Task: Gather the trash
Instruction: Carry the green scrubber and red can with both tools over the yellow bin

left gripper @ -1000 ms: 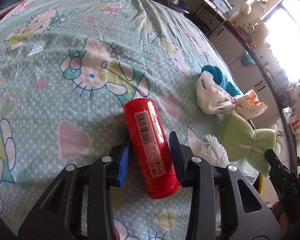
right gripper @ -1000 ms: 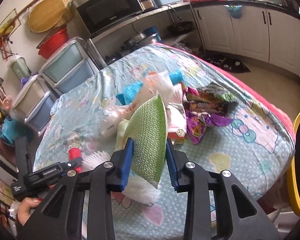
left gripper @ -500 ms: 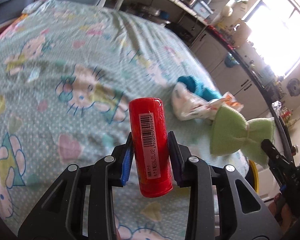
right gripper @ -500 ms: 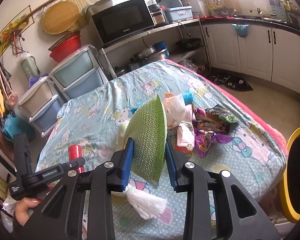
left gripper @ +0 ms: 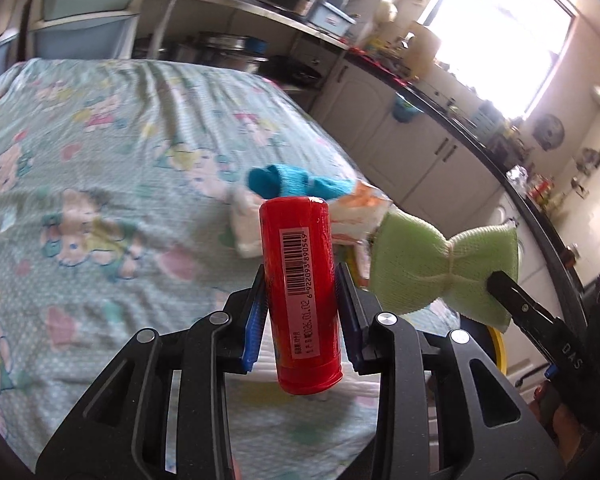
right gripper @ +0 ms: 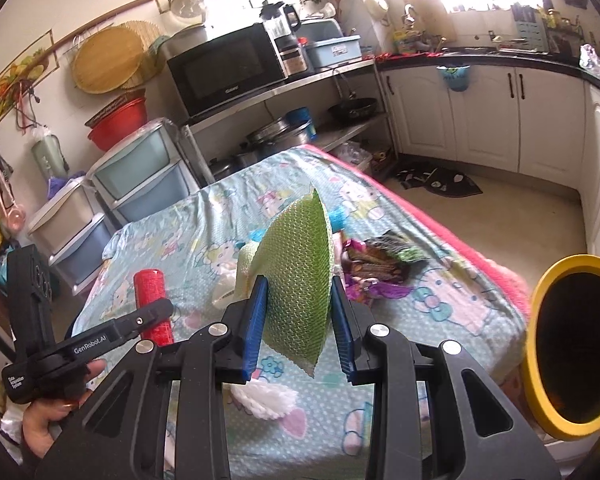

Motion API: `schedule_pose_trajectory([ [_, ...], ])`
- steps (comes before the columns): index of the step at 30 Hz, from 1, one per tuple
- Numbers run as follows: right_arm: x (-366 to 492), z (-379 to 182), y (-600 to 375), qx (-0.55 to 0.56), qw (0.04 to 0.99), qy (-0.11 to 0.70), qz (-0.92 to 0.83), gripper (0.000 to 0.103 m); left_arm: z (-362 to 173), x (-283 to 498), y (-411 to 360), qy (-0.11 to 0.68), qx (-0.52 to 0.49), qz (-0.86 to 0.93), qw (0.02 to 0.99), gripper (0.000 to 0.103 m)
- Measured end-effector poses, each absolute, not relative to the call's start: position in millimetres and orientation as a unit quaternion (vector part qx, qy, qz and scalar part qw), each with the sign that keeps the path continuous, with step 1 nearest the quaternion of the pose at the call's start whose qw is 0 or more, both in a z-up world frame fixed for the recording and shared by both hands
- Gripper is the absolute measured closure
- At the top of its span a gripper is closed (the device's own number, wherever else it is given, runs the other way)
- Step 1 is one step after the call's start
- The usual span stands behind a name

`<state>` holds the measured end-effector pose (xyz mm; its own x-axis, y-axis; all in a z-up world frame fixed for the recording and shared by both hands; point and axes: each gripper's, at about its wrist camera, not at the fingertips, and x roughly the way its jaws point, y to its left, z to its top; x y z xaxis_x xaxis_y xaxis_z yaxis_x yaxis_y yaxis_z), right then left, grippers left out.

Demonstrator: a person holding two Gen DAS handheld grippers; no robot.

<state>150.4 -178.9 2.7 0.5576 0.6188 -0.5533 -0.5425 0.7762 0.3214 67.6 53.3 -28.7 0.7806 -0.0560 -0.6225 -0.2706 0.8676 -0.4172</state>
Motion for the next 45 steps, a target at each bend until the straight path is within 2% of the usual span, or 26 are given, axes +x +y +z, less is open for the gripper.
schedule_pose_trajectory([
  [45, 135.9, 33.4, -371.4, 0.134, 0.952, 0.256, 0.105, 0.073, 13.5, 154.2, -131.6, 0.304, -0.14, -0.134, 0.933, 0.078],
])
